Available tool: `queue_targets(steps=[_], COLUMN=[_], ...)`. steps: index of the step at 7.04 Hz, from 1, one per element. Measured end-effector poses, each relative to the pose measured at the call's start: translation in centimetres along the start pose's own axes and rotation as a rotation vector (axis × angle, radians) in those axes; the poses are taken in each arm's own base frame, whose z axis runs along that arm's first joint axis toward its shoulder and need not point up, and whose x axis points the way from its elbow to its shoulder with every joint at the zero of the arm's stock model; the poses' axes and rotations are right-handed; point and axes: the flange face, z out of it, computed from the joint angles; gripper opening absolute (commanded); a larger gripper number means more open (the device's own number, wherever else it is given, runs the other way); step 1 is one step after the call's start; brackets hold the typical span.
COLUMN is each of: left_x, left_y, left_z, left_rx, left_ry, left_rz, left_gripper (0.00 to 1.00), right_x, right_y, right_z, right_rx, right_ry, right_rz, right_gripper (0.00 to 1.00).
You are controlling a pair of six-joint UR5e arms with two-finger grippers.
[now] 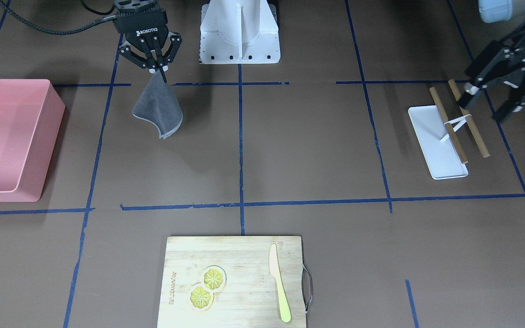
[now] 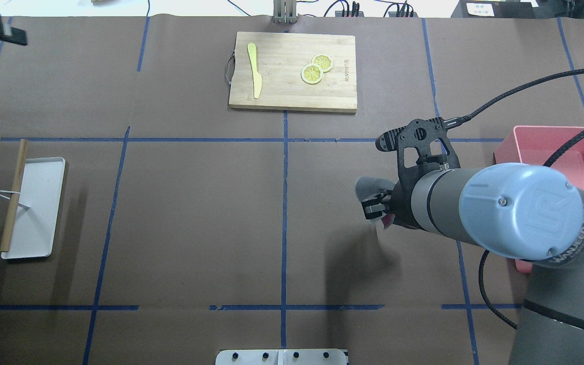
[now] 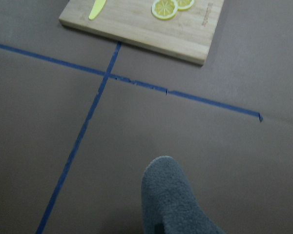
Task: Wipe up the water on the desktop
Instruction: 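Lower the grey towel onto the table with the right gripper while the left arm withdraws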
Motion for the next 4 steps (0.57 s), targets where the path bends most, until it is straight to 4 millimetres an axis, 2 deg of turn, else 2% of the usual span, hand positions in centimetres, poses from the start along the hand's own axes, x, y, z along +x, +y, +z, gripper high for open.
queue_targets(steps=[2,3,4], left_x=[-5.4,-7.4,-8.5], left_y=[1.4,2.2,2.8], left_z=[-1.3,-1.8,-2.1], left_rx=[-0.002,-0.009,-0.015], left_ry=[-0.080,-0.107,-0.123], left_rz=[0.056,0.070,0.074], left_gripper=[1.00,1.00,1.00], right_x=[-0.5,-1.1,-1.2], right_y=[1.4,2.1,2.2], right_z=[0.3,1.9,4.1], right_rx=[-0.171,-0.266,-0.333], right_ry=[-0.076,-0.098,-0.091], right_rz=[0.010,0.016,0.030], right_gripper=[0.01,0.00,0.00])
